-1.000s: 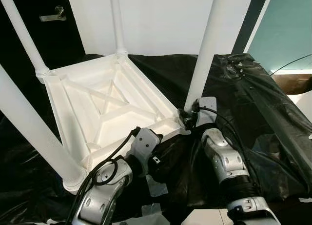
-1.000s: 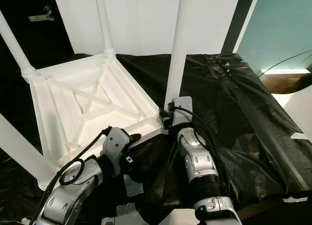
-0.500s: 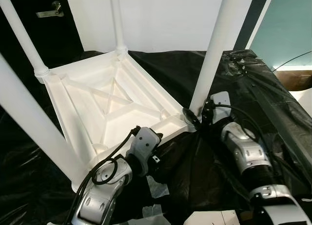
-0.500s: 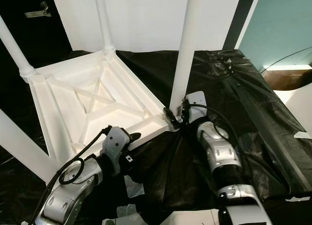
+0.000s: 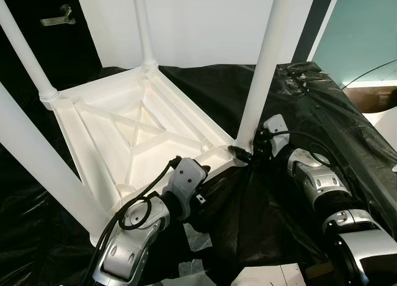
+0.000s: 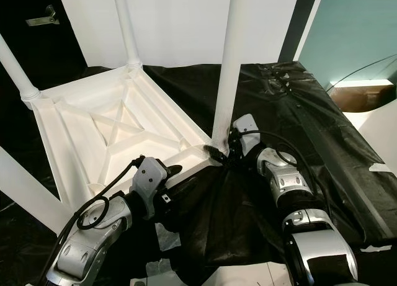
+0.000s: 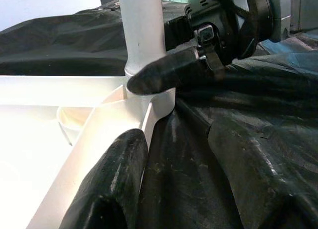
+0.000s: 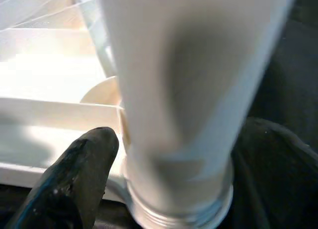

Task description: Building children table

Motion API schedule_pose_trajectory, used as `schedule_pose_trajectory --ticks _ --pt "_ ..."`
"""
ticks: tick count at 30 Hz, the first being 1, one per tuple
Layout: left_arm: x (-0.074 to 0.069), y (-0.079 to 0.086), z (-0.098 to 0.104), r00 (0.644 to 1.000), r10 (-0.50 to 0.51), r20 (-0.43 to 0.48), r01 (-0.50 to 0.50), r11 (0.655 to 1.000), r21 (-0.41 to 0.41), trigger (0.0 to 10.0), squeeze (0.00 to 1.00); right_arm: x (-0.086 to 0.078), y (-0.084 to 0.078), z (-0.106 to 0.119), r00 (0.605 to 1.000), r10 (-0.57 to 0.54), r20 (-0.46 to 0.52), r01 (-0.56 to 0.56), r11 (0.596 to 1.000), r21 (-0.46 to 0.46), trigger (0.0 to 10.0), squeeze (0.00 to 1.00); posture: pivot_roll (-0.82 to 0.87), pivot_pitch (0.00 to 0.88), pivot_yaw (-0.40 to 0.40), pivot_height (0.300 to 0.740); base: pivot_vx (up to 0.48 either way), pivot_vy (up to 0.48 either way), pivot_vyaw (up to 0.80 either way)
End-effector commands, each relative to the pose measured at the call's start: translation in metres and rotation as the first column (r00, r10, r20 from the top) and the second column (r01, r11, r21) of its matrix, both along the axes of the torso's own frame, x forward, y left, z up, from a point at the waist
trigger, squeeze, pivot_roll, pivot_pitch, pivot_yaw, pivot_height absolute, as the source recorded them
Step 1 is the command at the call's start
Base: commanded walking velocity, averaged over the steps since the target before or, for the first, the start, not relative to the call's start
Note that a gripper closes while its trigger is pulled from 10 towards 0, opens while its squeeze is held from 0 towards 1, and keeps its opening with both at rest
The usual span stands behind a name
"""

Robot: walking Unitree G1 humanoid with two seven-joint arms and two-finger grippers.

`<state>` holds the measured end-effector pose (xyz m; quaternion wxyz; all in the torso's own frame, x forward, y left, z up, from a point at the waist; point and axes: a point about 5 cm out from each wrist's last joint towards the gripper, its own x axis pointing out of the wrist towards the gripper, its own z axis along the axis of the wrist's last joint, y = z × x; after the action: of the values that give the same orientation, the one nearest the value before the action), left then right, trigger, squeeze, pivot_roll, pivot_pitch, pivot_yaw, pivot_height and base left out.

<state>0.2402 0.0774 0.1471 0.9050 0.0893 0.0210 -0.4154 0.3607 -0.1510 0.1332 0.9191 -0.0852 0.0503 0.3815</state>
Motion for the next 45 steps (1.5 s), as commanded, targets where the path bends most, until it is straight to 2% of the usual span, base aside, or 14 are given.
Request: schedule_pose_trajectory --ticks 1,11,12,14,15,24,25,28,32,38,40,42,43,45 --pt "0.001 0.001 -0.002 1.0 0.004 0.0 -0.004 1.0 0.011 10.0 0.0 0.004 0.01 0.006 0.997 0.081 0.007 -0.081 0.997 -0.019 10.0 0.0 0.12 0.0 -0.034 0.74 0.0 0.0 0.0" --pt "0.0 0.003 -0.001 0.999 0.053 0.011 -0.053 0.999 0.005 10.0 0.0 0.013 0.023 0.016 0.988 0.156 0.013 -0.155 0.987 -0.05 10.0 0.0 0.17 0.0 -0.071 0.74 0.0 0.0 0.0" --pt "-0.001 0.003 -0.001 0.998 0.059 0.012 -0.059 0.998 0.003 10.0 0.0 0.013 0.024 0.016 0.987 0.161 0.016 -0.16 0.986 -0.054 2.5 0.0 0.17 0.0 -0.075 0.74 0.0 0.0 0.0" --pt "-0.001 0.003 0.0 0.998 0.062 0.013 -0.062 0.998 0.001 10.0 0.0 0.014 0.025 0.017 0.986 0.164 0.018 -0.162 0.985 -0.056 2.5 0.0 0.17 0.0 -0.075 0.74 0.0 0.0 0.0" --pt "-0.001 0.003 0.0 0.998 0.065 0.013 -0.065 0.998 -0.002 10.0 0.0 0.014 0.026 0.017 0.985 0.174 0.018 -0.173 0.983 -0.057 0.0 0.0 0.18 0.0 -0.081 0.74 0.0 0.0 0.0" --pt "-0.004 0.002 -0.001 0.997 0.073 0.006 -0.073 0.997 -0.01 10.0 0.0 0.008 0.027 0.01 0.973 0.231 -0.012 -0.231 0.973 -0.02 0.0 0.0 0.18 0.009 -0.083 0.74 0.0 0.0 0.0" --pt "-0.006 0.002 -0.002 0.997 0.072 -0.001 -0.072 0.997 -0.012 10.0 0.0 0.006 0.026 0.006 0.974 0.227 -0.023 -0.226 0.974 0.02 10.0 0.0 0.17 0.015 -0.078 0.74 0.0 0.0 0.0" --pt "-0.007 0.002 -0.004 0.998 0.066 -0.01 -0.067 0.998 -0.012 10.0 0.0 0.005 0.026 0.004 0.977 0.213 -0.03 -0.21 0.976 0.063 10.0 0.0 0.15 0.026 -0.069 0.74 0.0 0.0 0.0" --pt "-0.007 0.001 -0.004 0.998 0.061 -0.014 -0.062 0.998 -0.012 10.0 0.0 0.005 0.026 0.003 0.979 0.201 -0.031 -0.199 0.977 0.075 10.0 0.0 0.15 0.028 -0.068 0.74 0.0 0.0 0.0" --pt "-0.008 0.001 -0.005 0.999 0.048 -0.021 -0.048 0.999 -0.008 10.0 0.0 0.007 0.029 0.0 0.999 0.045 -0.021 -0.043 0.995 0.09 10.0 0.0 0.13 0.047 -0.057 0.74 0.0 0.0 0.0" --pt "-0.008 0.001 -0.005 0.999 0.048 -0.021 -0.048 0.999 -0.008 10.0 0.0 0.007 0.029 0.0 0.999 0.045 -0.021 -0.043 0.995 0.09 10.0 0.0 0.13 0.047 -0.057 0.74 0.0 0.0 0.0" --pt "-0.009 0.002 -0.006 0.998 0.059 -0.025 -0.059 0.998 -0.008 10.0 0.0 0.006 0.037 -0.005 0.997 -0.069 -0.022 0.071 0.992 0.102 10.0 0.0 0.13 0.051 -0.059 0.74 0.0 0.0 0.0" --pt "-0.009 0.002 -0.006 0.998 0.059 -0.025 -0.059 0.998 -0.008 10.0 0.0 0.006 0.037 -0.005 0.997 -0.069 -0.022 0.071 0.992 0.102 10.0 0.0 0.13 0.051 -0.059 0.74 0.0 0.0 0.0" --pt "-0.009 0.003 -0.007 0.997 0.075 -0.025 -0.075 0.997 -0.008 10.0 0.0 0.005 0.043 -0.012 0.975 -0.22 -0.037 0.223 0.968 0.118 10.0 0.0 0.14 0.053 -0.063 0.74 0.0 0.0 0.0"
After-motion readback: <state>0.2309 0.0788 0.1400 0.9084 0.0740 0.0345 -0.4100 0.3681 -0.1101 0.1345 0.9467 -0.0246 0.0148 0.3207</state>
